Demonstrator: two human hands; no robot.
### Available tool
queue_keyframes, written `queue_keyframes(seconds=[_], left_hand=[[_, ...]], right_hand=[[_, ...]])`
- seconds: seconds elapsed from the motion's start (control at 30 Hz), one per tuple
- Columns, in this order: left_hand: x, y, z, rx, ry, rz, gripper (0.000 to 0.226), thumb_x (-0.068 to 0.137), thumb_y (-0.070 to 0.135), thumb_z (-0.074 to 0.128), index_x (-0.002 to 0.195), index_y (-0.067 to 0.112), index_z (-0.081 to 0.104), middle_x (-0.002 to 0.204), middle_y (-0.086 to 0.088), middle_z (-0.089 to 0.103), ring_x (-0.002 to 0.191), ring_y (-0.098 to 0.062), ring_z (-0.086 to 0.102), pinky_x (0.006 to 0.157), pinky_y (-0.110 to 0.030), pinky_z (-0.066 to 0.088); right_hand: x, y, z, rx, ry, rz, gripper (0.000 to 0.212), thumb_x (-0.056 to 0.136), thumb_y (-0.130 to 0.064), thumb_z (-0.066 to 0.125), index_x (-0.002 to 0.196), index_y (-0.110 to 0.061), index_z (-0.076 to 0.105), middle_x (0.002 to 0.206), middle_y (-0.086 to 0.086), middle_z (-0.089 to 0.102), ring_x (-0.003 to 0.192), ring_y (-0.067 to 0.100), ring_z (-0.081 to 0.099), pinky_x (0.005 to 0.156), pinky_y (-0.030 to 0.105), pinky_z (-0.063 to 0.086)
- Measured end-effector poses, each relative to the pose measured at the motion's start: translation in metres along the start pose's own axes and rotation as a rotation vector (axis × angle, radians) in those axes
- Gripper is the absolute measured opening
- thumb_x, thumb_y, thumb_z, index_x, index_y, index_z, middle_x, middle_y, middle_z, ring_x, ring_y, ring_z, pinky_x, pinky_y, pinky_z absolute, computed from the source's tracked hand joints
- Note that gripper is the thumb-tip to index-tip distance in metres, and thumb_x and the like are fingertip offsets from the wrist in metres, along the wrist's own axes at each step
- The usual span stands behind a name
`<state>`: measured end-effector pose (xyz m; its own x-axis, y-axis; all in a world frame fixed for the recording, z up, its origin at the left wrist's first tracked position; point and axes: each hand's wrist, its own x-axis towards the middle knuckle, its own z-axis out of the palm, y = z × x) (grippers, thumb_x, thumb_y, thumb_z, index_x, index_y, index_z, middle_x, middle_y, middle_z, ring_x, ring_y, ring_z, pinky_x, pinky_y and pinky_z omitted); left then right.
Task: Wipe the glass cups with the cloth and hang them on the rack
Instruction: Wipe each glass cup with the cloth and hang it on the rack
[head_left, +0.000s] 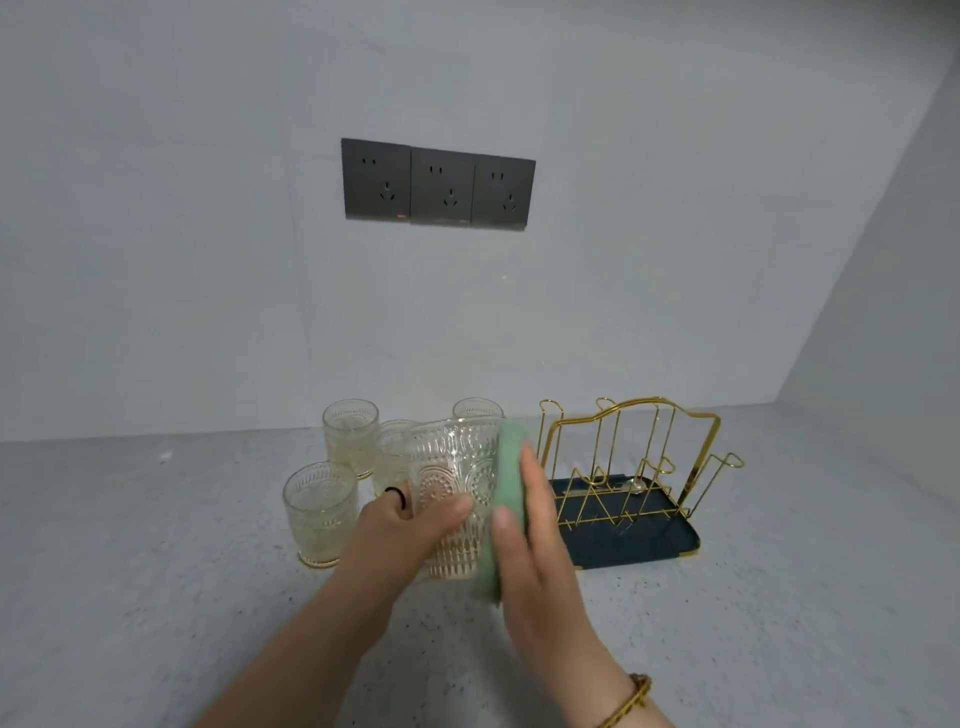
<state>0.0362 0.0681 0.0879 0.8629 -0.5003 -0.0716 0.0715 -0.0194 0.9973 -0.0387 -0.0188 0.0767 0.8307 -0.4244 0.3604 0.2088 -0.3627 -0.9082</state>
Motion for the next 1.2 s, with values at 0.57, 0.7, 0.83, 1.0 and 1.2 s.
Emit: queue_keyframes(seconds=[0.57, 0.7, 0.83, 1.0, 1.2], left_hand=[[0.01, 0.003, -0.002, 0.017, 0.04, -0.022, 0.024, 0.076, 0.031, 0.071, 0.077, 0.011, 0.059, 0.074, -0.005, 0.063, 0.075, -0.025, 0.06, 0.082, -0.041, 0.05], [0.0, 0.007, 0.004, 0.047, 0.013, 0.029, 0.025, 0.08, 0.015, 0.065, 0.06, 0.016, 0.05, 0.047, 0.013, 0.055, 0.056, -0.006, 0.051, 0.06, -0.024, 0.039], [0.002, 0.009, 0.005, 0.014, 0.004, -0.008, 0.014, 0.079, 0.024, 0.065, 0.074, 0.013, 0.058, 0.075, -0.003, 0.062, 0.077, -0.022, 0.059, 0.08, -0.039, 0.048], [0.005, 0.012, 0.002, 0.042, 0.0, -0.017, 0.024, 0.07, 0.032, 0.069, 0.075, 0.012, 0.057, 0.073, -0.006, 0.062, 0.076, -0.026, 0.059, 0.089, -0.047, 0.047], [-0.004, 0.012, 0.007, 0.063, -0.071, 0.038, 0.027, 0.068, 0.037, 0.073, 0.079, 0.016, 0.06, 0.081, -0.002, 0.065, 0.084, -0.021, 0.062, 0.071, -0.027, 0.046]], right_hand=[[0.014, 0.009, 0.006, -0.106, 0.003, -0.072, 0.052, 0.078, -0.065, 0.023, 0.126, -0.055, 0.007, 0.141, -0.041, 0.006, 0.134, -0.012, 0.01, 0.111, 0.014, 0.017], [0.03, 0.0, -0.017, 0.54, -0.044, 0.371, 0.04, 0.09, -0.046, 0.031, 0.108, -0.022, 0.058, 0.098, 0.007, 0.068, 0.089, 0.02, 0.065, 0.077, 0.035, 0.055], [0.019, 0.001, -0.012, 0.441, -0.064, 0.291, 0.047, 0.087, -0.046, 0.036, 0.127, -0.023, 0.047, 0.1, 0.0, 0.063, 0.077, -0.002, 0.064, 0.062, 0.02, 0.054], [0.01, 0.001, 0.003, -0.003, -0.004, -0.038, 0.052, 0.073, -0.059, 0.03, 0.123, -0.054, 0.012, 0.135, -0.041, 0.011, 0.13, -0.017, 0.015, 0.113, 0.021, 0.021], [0.022, -0.007, -0.015, 0.733, 0.012, 0.413, 0.042, 0.078, -0.048, 0.043, 0.092, -0.015, 0.067, 0.08, 0.003, 0.072, 0.076, 0.016, 0.068, 0.06, 0.025, 0.056]])
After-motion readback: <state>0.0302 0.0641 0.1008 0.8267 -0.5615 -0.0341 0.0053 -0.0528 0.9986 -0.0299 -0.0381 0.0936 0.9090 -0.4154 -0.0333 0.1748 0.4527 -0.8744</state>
